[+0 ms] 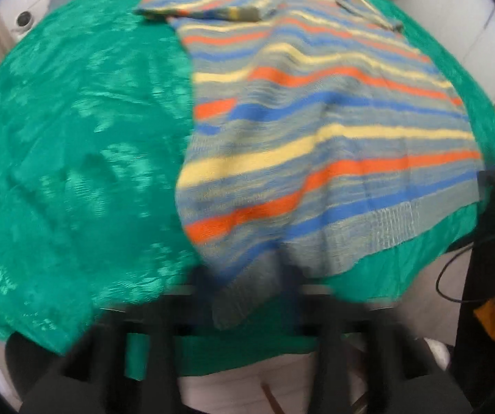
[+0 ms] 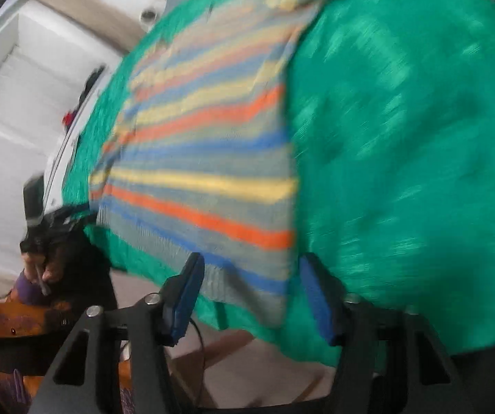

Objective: Fold small clothes
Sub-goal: 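Lift the hem with both grippers and fold it over toward the collar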

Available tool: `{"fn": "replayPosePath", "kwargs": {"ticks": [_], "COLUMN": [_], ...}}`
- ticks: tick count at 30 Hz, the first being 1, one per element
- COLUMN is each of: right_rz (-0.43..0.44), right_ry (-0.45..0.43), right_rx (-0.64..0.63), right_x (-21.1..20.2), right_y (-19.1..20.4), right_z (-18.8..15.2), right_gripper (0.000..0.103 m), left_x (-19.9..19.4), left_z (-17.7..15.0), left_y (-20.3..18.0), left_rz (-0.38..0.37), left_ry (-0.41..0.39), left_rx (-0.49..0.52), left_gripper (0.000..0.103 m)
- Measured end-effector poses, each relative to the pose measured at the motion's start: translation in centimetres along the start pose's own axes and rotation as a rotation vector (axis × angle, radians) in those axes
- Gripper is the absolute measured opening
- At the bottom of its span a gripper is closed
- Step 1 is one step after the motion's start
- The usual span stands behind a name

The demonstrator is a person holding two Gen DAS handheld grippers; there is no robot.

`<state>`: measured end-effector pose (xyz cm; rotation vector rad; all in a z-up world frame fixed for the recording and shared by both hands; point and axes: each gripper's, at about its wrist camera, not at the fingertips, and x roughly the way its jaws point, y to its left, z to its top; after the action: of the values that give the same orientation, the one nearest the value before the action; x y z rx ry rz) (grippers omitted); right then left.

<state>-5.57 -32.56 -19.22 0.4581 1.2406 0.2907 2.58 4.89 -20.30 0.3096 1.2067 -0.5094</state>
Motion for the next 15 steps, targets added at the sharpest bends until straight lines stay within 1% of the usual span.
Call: {"fn": "replayPosePath", "kwargs": {"ticks": [1, 2, 4, 6, 7, 8, 9, 10, 11, 13, 15], "right_rz": [-0.04, -0.057, -0.073, -0.097, -0.123, -0.139, -0.152, -0.19, -0.228, -0.291, -0.307], "right_ry": [0.037, 0.039, 0.011, -0.013, -0.015, -0.009, 0.001, 0.038, 0.067, 0.106, 0.109], "right_rx": [-0.04, -0.057, -0.062, -0.04, -0.022, -0.009, 0.005, 0.017, 0.018, 0.01, 0.028], "right_x": [0.4, 0.2, -2.7, -5.0, -5.8, -5.8, -5.3, -3.7, -2.2, 0.7, 1.4], "right_y": [1.1, 1.5, 2.2, 2.2, 1.9, 1.6, 1.3, 1.0, 0.7, 0.2, 0.1], "right_z": [-0.4, -0.2, -0.4, -0.7, -0.9, -1.0, -0.9, -0.7, -0.6, -0.4, 0.0], "right_gripper": [0.006, 0.006, 0.006, 0.005, 0.005, 0.005, 0.005, 0.005, 0.005, 0.005, 0.005], "left_x": [-0.1, -1.0, -2.9, -4.4, -4.5, -4.2, -3.4, -2.4, -0.9, 0.6, 0.6], "left_z": [0.1, -0.2, -1.2, -2.2, -2.4, -2.4, -2.4, -2.5, -2.5, -2.6, -2.3], "left_y": [0.2, 0.5, 1.2, 2.2, 2.3, 1.8, 1.0, 0.4, -0.4, -1.3, -1.4], "left_rz": [-0.006, -0.007, 0.012, -0.037, -0.048, -0.028, 0.01, 0.044, 0.095, 0.16, 0.177], "left_ry": [0.0, -0.018, -0.05, -0.068, -0.068, -0.061, -0.042, -0.02, 0.015, 0.044, 0.053], "left_rx": [0.001, 0.006, 0.019, 0.016, 0.02, 0.041, 0.071, 0.097, 0.127, 0.152, 0.14], "left_gripper": [0.005, 0.005, 0.004, 0.004, 0.004, 0.004, 0.004, 0.004, 0.004, 0.004, 0.006]}}
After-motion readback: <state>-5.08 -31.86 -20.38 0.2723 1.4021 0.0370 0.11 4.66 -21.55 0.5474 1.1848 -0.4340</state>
